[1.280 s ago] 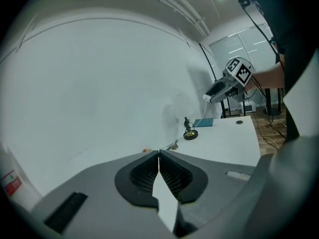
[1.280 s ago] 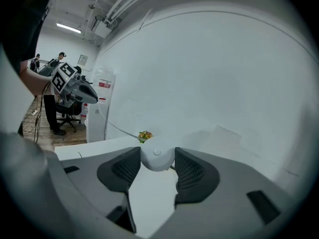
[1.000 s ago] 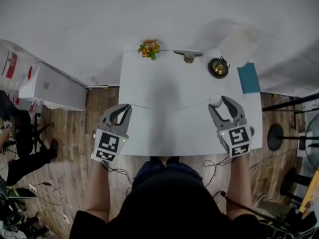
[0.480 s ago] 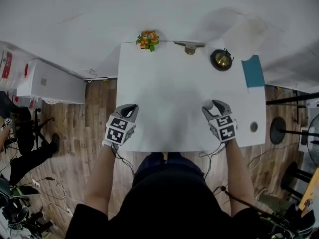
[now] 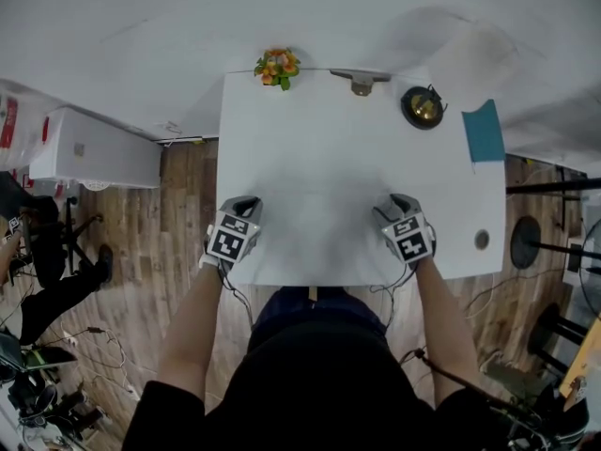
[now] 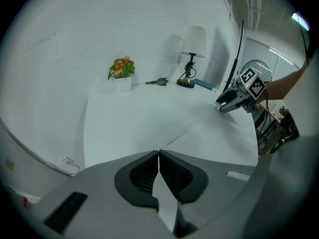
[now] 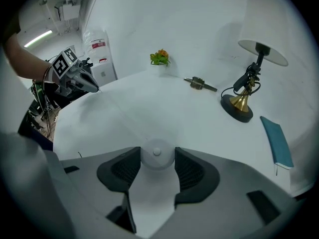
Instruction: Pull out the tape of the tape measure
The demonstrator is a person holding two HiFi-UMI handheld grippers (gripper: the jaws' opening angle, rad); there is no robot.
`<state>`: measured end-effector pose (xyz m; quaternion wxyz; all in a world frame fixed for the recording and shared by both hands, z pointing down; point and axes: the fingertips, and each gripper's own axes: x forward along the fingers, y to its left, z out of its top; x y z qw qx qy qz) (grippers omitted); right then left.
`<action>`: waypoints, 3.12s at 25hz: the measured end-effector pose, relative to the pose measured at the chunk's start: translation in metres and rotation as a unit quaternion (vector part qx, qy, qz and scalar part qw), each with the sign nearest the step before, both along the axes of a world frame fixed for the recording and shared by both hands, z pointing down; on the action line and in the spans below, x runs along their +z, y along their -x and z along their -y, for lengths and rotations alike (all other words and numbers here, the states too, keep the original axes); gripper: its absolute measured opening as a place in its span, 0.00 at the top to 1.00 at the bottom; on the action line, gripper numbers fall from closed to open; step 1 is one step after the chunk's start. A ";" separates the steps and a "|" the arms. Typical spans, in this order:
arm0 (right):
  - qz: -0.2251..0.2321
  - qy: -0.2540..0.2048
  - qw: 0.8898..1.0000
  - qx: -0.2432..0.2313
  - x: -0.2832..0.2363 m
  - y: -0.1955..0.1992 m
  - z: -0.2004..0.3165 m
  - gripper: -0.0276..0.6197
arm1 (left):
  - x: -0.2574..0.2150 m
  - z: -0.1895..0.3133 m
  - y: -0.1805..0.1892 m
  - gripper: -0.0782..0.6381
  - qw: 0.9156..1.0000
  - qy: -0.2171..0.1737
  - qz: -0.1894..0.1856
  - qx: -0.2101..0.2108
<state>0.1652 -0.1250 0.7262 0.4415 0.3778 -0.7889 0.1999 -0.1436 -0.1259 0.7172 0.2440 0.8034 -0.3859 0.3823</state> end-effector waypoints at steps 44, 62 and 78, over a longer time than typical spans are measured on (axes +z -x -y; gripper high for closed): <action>0.153 -0.242 0.950 0.124 -0.215 -0.006 0.020 0.95 | -0.171 0.004 0.014 0.82 0.980 -0.154 -0.092 -0.087; 0.192 -0.450 0.868 0.080 -0.412 0.019 0.003 0.95 | -0.377 0.005 -0.026 0.83 0.910 -0.362 -0.191 -0.071; 0.209 -0.515 0.829 0.060 -0.480 0.038 -0.011 0.95 | -0.434 -0.003 -0.021 0.83 0.878 -0.439 -0.184 -0.047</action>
